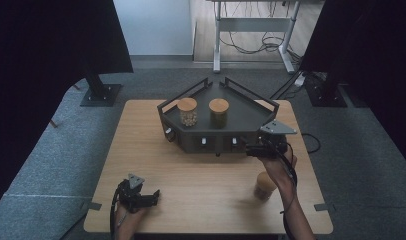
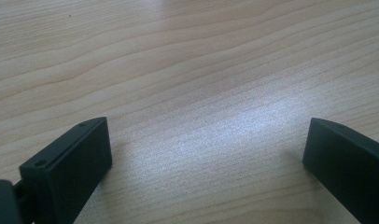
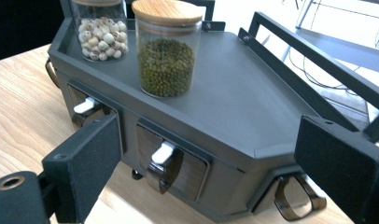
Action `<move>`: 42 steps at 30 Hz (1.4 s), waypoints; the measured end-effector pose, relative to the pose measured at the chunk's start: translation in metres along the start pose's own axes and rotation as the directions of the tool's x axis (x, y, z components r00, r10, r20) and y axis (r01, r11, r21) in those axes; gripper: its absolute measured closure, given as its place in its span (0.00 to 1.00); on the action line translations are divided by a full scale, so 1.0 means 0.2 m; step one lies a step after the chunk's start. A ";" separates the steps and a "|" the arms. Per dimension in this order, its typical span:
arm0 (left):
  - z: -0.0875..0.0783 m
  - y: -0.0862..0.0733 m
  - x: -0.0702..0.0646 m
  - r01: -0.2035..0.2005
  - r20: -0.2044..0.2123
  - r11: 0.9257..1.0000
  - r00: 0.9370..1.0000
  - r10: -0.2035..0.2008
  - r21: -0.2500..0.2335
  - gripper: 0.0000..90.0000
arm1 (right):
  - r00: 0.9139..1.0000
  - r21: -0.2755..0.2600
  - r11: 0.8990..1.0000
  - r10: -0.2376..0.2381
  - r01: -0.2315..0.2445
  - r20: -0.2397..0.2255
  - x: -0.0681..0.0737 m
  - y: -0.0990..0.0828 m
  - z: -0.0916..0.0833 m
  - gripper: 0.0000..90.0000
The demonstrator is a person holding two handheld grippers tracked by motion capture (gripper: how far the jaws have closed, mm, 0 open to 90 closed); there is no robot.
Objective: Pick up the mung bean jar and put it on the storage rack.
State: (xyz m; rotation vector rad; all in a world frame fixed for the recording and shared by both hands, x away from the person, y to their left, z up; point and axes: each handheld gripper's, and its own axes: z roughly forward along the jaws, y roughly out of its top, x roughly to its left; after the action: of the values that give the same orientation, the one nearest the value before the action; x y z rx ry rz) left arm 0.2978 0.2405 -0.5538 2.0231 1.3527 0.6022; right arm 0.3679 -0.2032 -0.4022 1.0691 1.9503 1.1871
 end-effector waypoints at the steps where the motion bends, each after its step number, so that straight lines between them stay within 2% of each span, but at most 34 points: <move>1: 0.00 0.00 0.00 0.001 0.000 1.000 1.000 -0.001 -0.001 0.01 | 1.000 0.002 1.000 0.000 0.000 0.006 0.00 -0.01 -0.01 0.07; 10: 0.00 0.00 0.00 0.001 0.000 1.000 1.000 -0.001 -0.002 0.01 | 0.999 0.006 1.000 0.001 -0.001 0.043 -0.03 -0.06 -0.06 0.07; 26: 0.00 0.00 0.00 0.000 0.000 1.000 1.000 0.000 -0.002 0.01 | 0.996 0.006 0.999 0.034 -0.035 0.083 -0.09 -0.17 -0.15 0.07; 42: 0.00 0.00 0.00 0.000 0.000 1.000 1.000 0.000 0.000 0.01 | 0.987 0.010 0.997 0.080 -0.082 0.140 -0.16 -0.29 -0.22 0.08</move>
State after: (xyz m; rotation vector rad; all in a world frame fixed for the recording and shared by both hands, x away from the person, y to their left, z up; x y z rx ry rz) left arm 0.2980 0.2403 -0.5539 2.0227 1.3525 0.6019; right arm 0.3283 -0.2644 -0.4339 1.2162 1.8272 1.1101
